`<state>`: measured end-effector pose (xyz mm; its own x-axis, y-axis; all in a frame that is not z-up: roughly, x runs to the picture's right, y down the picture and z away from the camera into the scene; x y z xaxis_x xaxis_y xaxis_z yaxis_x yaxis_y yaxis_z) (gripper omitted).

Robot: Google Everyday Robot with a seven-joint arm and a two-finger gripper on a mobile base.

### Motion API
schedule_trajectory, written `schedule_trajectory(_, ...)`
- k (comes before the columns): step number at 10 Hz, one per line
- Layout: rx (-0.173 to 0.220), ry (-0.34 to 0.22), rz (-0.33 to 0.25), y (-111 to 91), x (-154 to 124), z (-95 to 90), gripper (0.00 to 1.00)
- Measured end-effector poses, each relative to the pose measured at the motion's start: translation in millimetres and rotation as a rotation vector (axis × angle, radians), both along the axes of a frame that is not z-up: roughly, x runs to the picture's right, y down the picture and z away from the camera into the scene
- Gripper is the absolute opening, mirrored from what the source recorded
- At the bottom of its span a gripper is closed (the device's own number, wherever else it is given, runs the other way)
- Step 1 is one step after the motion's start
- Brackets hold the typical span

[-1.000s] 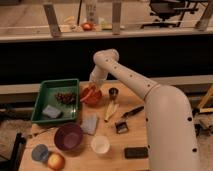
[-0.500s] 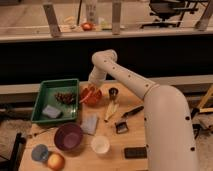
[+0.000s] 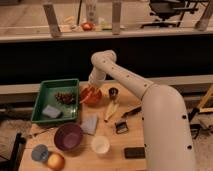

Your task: Place pepper in red bowl

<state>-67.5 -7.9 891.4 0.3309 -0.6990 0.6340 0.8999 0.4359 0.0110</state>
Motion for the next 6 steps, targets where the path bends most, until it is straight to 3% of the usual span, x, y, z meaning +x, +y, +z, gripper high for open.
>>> schedule_trajectory(2,-0.006,0.015,0.003,0.6,-0.1,1.2,0.20)
schedule_trajectory(6,-0.005,0.031,0.012,1.6,1.1,1.1,0.62)
